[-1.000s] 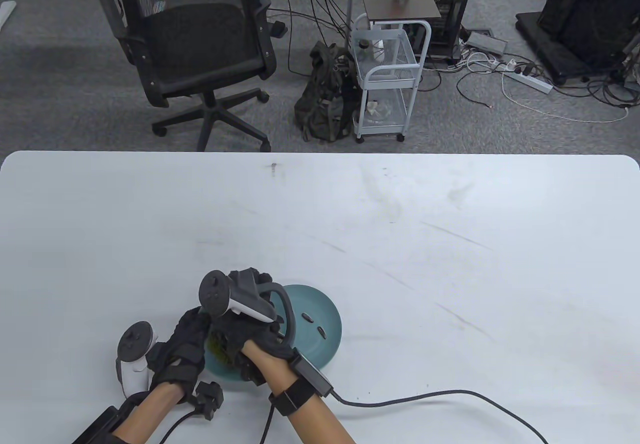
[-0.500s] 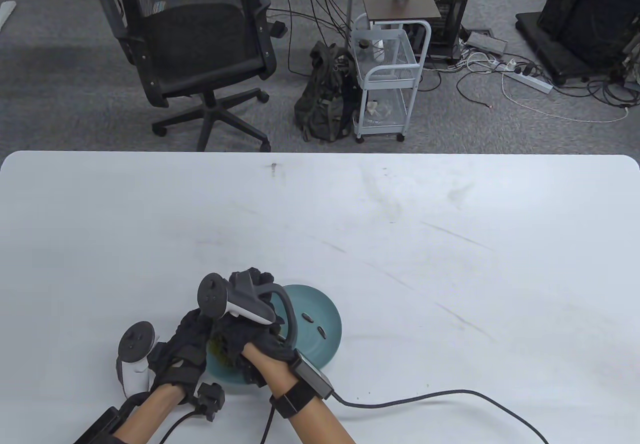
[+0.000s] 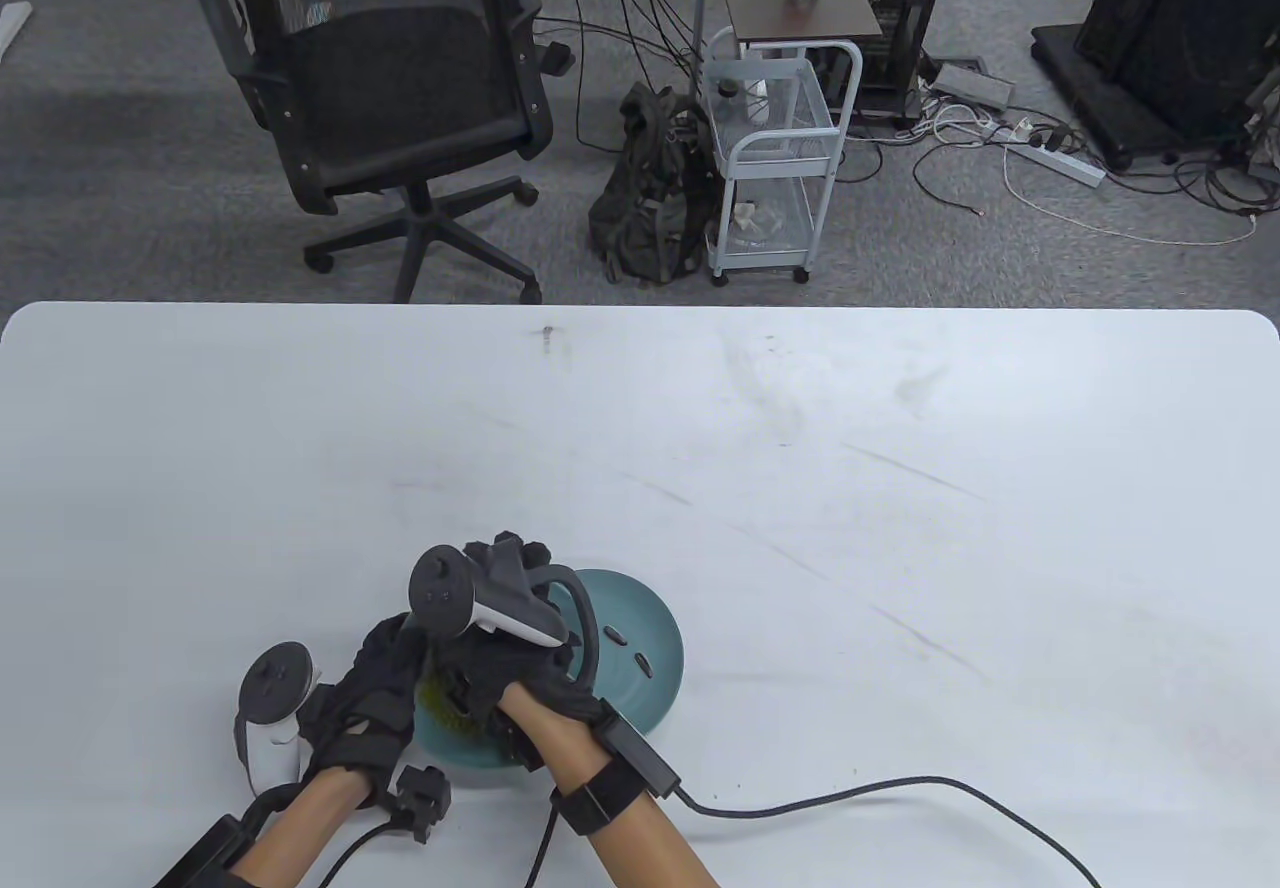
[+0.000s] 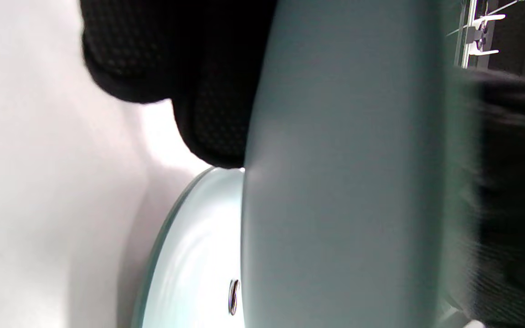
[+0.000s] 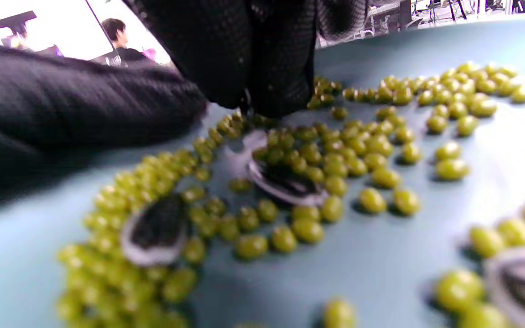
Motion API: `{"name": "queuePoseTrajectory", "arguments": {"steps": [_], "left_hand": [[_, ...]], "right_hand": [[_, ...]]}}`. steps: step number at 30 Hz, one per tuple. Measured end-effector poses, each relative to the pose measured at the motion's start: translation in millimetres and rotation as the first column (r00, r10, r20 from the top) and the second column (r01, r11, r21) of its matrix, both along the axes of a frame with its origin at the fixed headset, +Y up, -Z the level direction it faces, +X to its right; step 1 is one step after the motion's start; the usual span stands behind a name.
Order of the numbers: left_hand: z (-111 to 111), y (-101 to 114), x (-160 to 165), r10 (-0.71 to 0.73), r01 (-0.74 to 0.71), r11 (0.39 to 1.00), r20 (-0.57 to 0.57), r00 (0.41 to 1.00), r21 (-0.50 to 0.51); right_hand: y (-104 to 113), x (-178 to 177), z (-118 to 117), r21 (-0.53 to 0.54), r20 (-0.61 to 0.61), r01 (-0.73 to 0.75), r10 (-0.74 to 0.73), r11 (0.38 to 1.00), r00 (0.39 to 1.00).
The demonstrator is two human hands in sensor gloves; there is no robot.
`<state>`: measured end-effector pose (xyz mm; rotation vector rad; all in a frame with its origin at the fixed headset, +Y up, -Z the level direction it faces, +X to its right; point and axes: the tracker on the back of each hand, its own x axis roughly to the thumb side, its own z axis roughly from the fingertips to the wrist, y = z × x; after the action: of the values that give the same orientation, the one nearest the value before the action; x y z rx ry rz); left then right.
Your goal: Pick sunflower seeds with hand pinch into plate
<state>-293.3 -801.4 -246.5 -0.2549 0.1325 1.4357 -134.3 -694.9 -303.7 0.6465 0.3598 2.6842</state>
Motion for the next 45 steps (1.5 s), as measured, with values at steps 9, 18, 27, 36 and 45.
{"name": "queuePoseTrajectory", "arguments": {"steps": [9, 18, 27, 36, 45], "left_hand": [[0, -1, -8, -0.009, 0.009, 1.000, -0.041, 0.999, -0.019], [-3, 1, -18, 0.011, -0.014, 0.999, -0.094, 0.996, -0.030], [-5, 2, -21, 0.034, -0.038, 0.999, -0.101, 0.994, -0.034], [-6, 1, -18, 0.029, -0.031, 0.999, -0.077, 0.997, -0.029], [-6, 1, -19, 0.032, -0.034, 0.999, -0.082, 0.996, -0.024]], "right_hand": [[48, 55, 2, 0.095, 0.088, 0.204, -0.213, 0.974, 0.973], [25, 122, -10, 0.082, 0.297, 0.148, -0.166, 0.986, 0.940], [-48, 122, -33, -0.081, 0.358, 0.056, -0.023, 0.995, 0.934], [-71, 102, -35, -0.069, 0.328, -0.059, 0.078, 0.996, 0.941], [-72, 102, -35, -0.074, 0.326, -0.036, 0.058, 0.997, 0.944]]}}
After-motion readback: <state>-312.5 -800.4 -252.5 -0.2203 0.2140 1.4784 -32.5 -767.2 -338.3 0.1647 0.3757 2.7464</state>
